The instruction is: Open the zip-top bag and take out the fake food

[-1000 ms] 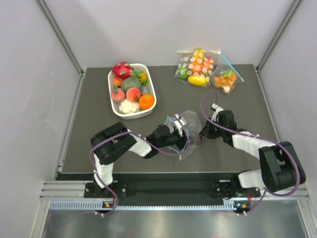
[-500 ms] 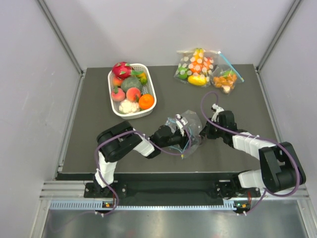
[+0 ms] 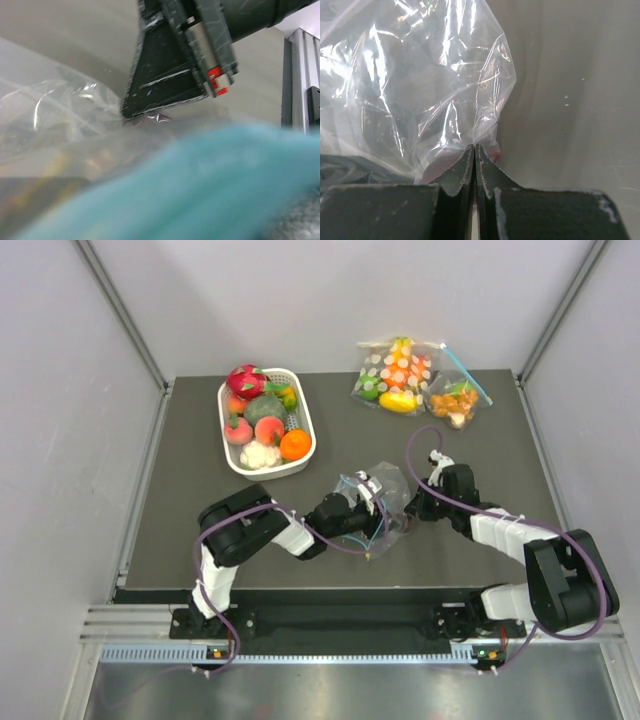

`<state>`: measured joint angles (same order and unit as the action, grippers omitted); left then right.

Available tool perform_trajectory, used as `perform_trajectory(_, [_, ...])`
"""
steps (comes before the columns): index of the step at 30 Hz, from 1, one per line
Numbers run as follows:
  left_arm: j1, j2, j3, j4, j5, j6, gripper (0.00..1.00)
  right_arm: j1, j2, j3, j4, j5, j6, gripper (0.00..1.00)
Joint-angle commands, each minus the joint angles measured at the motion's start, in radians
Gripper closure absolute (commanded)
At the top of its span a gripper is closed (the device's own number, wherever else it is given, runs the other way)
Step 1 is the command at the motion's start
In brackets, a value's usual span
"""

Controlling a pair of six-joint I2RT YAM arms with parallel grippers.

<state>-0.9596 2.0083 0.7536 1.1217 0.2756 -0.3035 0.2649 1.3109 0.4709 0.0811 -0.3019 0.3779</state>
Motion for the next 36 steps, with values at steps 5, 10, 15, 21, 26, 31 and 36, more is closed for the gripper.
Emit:
perform_trajectory(5, [-0.037, 0.052, 0.09, 0.007, 0.001, 0.029, 0.67, 0.013, -0.027, -0.012, -0.007, -0.068, 0.015, 1.0])
perform_trajectory(10, [-0.053, 0.076, 0.141, -0.034, 0.014, 0.035, 0.67, 0.013, -0.024, -0.014, 0.002, -0.077, 0.018, 1.0])
perform_trajectory(15, [-0.076, 0.11, 0.185, -0.069, 0.008, 0.046, 0.61, 0.013, -0.025, -0.018, 0.003, -0.092, 0.021, 1.0])
perform_trajectory(21, [-0.084, 0.086, 0.171, -0.128, -0.088, 0.087, 0.53, 0.013, -0.042, -0.023, -0.006, -0.092, 0.021, 1.0])
perform_trajectory(26, [-0.084, 0.056, 0.139, -0.16, -0.096, 0.112, 0.64, 0.014, -0.039, -0.026, -0.004, -0.092, 0.018, 1.0])
perform_trajectory(31, [-0.085, 0.012, 0.06, -0.114, -0.079, 0.106, 0.97, 0.011, -0.038, -0.026, -0.009, -0.088, 0.018, 1.0])
perform_trajectory(36, [-0.083, -0.075, -0.019, -0.134, -0.105, 0.122, 1.0, 0.004, -0.045, -0.02, -0.026, -0.072, 0.004, 1.0])
